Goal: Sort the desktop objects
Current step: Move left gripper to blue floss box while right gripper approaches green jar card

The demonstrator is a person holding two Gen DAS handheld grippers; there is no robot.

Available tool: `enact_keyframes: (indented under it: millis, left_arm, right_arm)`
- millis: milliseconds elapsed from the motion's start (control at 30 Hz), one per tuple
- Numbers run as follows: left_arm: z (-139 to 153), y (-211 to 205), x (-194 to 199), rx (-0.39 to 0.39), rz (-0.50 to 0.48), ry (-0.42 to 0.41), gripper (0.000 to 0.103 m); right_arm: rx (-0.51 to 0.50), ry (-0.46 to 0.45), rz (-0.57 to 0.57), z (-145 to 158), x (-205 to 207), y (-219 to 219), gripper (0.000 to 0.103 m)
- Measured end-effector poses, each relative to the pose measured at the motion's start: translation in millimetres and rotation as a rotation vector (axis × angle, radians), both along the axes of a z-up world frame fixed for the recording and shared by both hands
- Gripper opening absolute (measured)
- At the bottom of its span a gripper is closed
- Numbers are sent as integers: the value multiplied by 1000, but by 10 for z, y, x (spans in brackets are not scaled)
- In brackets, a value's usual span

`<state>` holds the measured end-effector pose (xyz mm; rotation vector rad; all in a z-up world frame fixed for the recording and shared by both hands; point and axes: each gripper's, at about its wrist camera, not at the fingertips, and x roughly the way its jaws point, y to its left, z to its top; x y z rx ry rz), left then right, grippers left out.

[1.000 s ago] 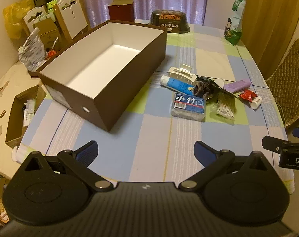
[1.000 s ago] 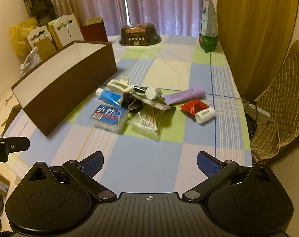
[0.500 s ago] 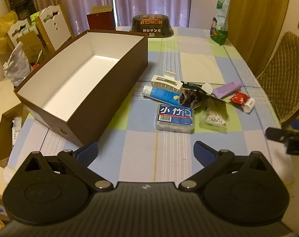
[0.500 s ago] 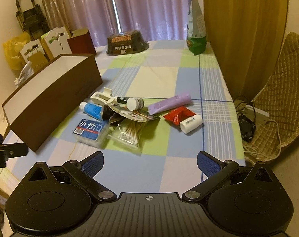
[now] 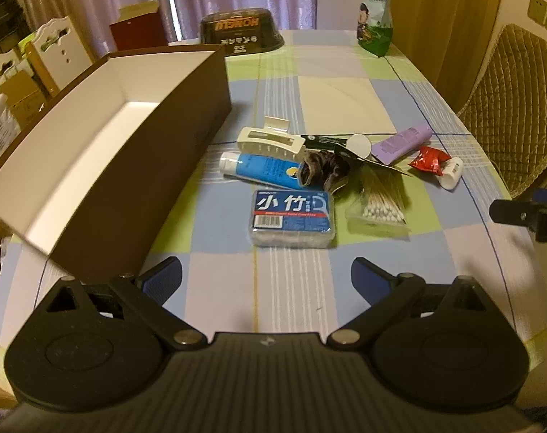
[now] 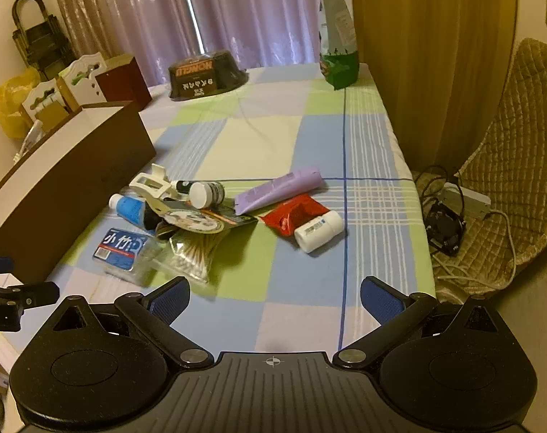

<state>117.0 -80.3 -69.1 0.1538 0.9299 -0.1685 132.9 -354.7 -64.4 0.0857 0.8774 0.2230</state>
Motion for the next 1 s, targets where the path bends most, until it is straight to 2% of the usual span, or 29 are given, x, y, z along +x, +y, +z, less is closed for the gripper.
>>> enact_keyframes:
  millis: [200,800,867,933,1000]
  left_arm:
    - [-169,-96,216,-1,-24,3,93]
    - [-663,-240,871,-3,-54,87,93]
    - [-692,-237,888,-9,-64,85,92]
    - [-718,-231,899,-15,-75,82,84]
    - [-744,-225,910,-21,-86,80,83]
  right_arm:
    - [-21,22,18,-82,156,-65,103]
    - [-50,89,-21,-289,422,-362,103]
    - [-50,86,-11,-294,436,-357,103]
    - [-49,76,9,-292,446,-341,103]
    - [-53,55,43,-289,457,-291,103]
